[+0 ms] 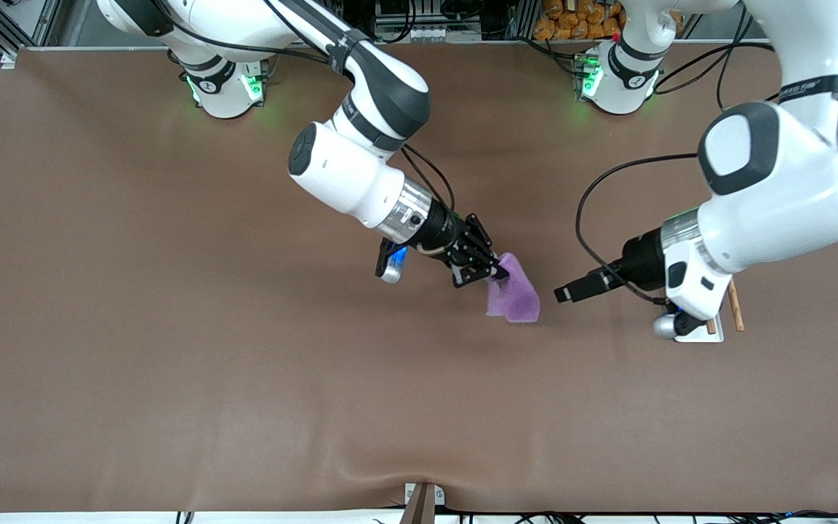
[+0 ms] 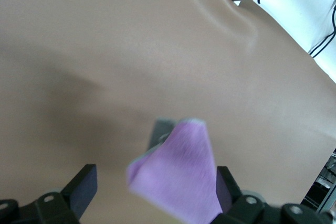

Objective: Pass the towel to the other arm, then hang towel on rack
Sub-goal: 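Hold the towel with the right gripper while the left gripper reaches it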

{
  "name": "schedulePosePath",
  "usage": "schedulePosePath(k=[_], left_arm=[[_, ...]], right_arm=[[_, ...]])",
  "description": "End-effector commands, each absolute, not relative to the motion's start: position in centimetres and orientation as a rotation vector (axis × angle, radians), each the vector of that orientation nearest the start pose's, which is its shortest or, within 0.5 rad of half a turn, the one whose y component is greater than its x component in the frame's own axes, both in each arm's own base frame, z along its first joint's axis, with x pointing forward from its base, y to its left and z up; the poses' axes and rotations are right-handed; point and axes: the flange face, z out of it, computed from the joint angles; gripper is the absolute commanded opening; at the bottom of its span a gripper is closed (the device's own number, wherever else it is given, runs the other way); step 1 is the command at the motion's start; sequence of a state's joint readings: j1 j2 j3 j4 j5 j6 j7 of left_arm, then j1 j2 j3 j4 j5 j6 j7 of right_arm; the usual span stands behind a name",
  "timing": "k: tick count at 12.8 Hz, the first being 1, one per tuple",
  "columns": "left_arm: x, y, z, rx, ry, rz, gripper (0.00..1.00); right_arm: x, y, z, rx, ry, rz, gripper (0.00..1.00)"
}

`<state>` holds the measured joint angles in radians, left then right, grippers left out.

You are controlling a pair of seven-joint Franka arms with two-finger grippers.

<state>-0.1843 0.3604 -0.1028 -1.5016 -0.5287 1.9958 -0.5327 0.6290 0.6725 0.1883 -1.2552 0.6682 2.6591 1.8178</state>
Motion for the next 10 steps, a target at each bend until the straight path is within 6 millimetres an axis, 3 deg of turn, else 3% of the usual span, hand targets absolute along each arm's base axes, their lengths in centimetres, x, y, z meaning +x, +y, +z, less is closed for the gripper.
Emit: schedulePosePath(k=[1,3,7,10], left_arm=[[66.3,-22.9,47.3,2.501,0.601,-0.077,1.0],[66.3,-24.2,46.4,2.502,0.592,-0.07,1.0],[66.1,-24.4,46.2,2.515,0.583,-0.071,0.65],[66.0,-24.7,46.0,2.517,0.577,-0.075,0.49]], right_arm=[[57.8,53.6,45.1,-1.607,1.604,0.491,0.0],[57.8,53.6,45.1,-1.608,1.605,0.491,0.0],[57.8,53.6,45.1,-1.608,1.605,0.491,0.0],[57.9,53.5,45.1,-1.607,1.606,0.491,0.0]])
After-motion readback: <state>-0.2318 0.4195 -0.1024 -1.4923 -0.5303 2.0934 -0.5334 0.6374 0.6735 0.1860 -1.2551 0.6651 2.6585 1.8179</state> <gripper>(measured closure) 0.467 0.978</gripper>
